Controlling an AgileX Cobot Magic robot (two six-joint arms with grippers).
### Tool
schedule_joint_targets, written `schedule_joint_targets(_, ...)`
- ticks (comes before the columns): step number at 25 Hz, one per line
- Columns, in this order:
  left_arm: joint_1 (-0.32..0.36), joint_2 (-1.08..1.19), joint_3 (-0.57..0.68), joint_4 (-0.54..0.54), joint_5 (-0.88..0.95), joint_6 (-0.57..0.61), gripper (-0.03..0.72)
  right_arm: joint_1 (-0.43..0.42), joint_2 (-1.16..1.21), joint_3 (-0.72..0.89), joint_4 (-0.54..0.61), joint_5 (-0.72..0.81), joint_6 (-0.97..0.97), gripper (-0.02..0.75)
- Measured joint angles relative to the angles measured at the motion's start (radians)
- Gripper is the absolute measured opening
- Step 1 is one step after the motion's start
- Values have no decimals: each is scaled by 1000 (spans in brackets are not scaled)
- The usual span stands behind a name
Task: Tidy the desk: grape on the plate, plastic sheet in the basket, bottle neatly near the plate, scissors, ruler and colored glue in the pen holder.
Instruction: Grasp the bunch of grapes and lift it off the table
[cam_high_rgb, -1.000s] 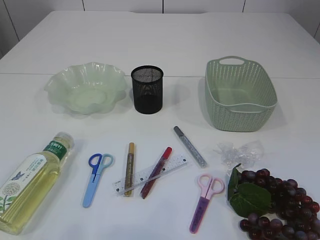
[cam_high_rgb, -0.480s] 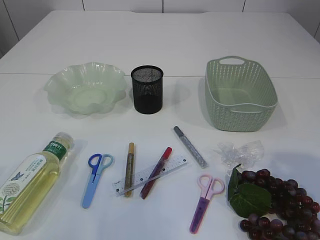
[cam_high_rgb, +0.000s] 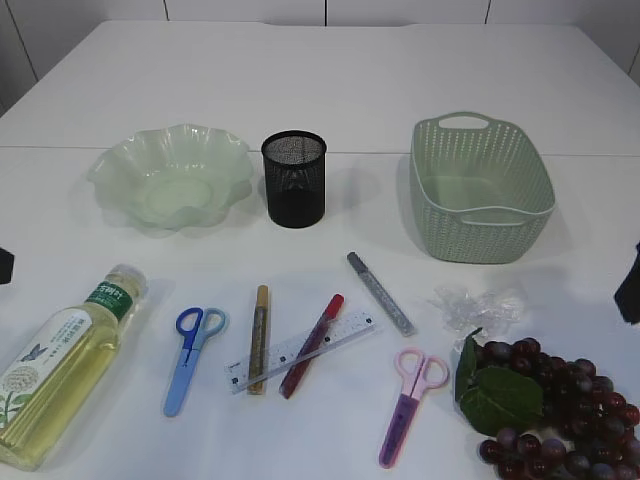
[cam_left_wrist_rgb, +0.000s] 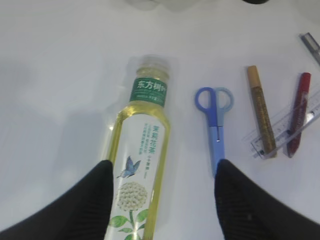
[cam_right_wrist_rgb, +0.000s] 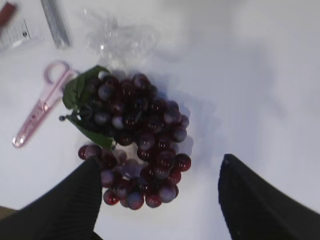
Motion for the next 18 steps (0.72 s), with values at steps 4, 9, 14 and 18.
schedule_joint_targets(4, -63, 57, -101, -4, 87, 17, 469, 27, 113, -4, 3, 39, -60, 563)
schedule_joint_targets(9, -147, 108, -170, -4, 168, 30, 469, 91, 215, -4, -1, 13, -166, 563)
schedule_joint_targets(14, -175, 110, -174, -6, 184, 33, 469, 135, 308, -6, -23, -76, -246, 563)
schedule_joint_targets(18, -175, 110, -174, -6, 190, 34, 469, 142, 380, -6, -47, -114, -257, 563)
